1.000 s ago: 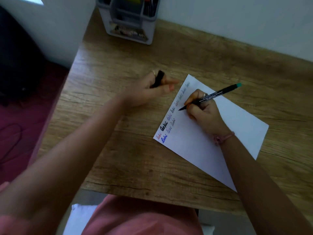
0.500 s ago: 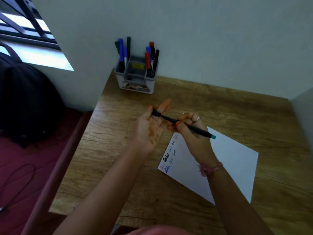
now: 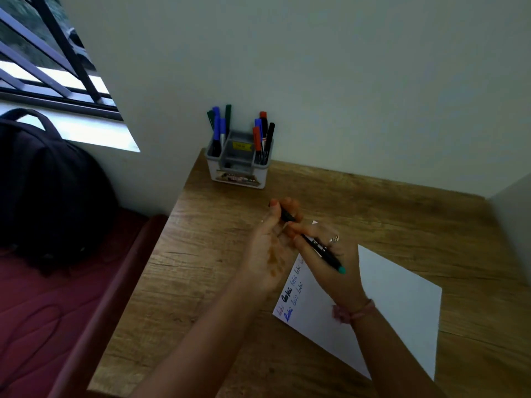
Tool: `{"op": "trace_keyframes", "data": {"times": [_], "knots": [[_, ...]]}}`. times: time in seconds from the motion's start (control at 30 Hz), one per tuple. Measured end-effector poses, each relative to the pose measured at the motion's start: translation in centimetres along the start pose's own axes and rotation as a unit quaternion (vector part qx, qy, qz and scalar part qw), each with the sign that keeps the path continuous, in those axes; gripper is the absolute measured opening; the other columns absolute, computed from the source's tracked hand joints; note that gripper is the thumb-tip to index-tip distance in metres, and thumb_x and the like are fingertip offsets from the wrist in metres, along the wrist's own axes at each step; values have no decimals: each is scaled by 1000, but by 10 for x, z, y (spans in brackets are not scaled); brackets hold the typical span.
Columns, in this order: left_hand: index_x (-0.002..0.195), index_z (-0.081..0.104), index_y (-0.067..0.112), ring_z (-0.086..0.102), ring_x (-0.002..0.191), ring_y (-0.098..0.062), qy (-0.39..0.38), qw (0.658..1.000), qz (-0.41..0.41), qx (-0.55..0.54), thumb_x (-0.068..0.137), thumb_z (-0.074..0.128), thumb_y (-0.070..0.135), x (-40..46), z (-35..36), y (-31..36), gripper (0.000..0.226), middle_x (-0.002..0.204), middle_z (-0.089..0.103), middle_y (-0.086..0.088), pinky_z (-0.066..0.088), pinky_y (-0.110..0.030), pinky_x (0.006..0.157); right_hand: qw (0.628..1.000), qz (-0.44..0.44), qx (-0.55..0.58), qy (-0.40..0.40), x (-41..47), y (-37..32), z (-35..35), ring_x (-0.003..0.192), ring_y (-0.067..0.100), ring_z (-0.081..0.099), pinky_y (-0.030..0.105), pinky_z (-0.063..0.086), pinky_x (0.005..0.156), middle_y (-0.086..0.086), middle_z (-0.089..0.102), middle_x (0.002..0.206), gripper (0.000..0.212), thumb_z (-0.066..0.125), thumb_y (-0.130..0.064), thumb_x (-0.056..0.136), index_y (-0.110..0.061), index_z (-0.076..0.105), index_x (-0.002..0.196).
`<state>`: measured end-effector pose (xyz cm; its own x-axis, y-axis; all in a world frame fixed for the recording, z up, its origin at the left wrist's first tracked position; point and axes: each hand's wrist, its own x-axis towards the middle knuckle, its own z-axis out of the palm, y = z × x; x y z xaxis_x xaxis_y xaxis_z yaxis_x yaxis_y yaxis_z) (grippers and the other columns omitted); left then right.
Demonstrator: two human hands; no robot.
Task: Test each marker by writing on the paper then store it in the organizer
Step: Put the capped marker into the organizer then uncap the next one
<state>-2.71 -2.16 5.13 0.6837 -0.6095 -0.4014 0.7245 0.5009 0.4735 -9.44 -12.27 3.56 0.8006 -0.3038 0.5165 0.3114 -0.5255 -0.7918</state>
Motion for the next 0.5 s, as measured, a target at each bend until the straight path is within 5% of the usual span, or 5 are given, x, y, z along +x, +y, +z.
{"op": "trace_keyframes", "data": {"times": [0.13, 0.27, 0.4, 0.5], "knots": [[94, 66, 17, 65, 68, -8, -3, 1000, 15, -26, 94, 49, 30, -4, 0, 5, 22, 76, 65, 2, 54, -23, 62, 992, 30, 116, 30, -2, -9, 15, 100, 10, 63, 20, 47, 85, -9, 69, 103, 27, 43, -10, 90, -7, 65, 105], [94, 64, 16, 65, 73, -10, -12, 998, 63, -8, 83, 56, 29, -6, 2, 11, 18, 83, 64, 0, 55, -25, 64, 962, 147, 195, 122, 7, -14, 34, 90, 5, 61, 17, 48, 78, -19, 66, 90, 38, 34, 15, 91, -10, 63, 89], [89, 59, 12, 66, 67, -11, -27, 994, 101, 25, 90, 50, 25, -10, 6, 19, 15, 77, 62, -3, 55, -25, 57, 813, 274, 491, 154, 20, -29, 45, 75, 17, 55, 30, 48, 73, 1, 57, 74, 21, 42, -15, 82, -17, 56, 66], [89, 59, 11, 66, 72, -14, -36, 992, 112, 48, 88, 52, 25, -12, 5, 25, 16, 78, 64, -4, 56, -28, 62, 751, 297, 567, 161, 24, -34, 51, 75, 18, 53, 29, 48, 75, 3, 54, 72, 16, 46, -21, 79, -16, 51, 65]]}}
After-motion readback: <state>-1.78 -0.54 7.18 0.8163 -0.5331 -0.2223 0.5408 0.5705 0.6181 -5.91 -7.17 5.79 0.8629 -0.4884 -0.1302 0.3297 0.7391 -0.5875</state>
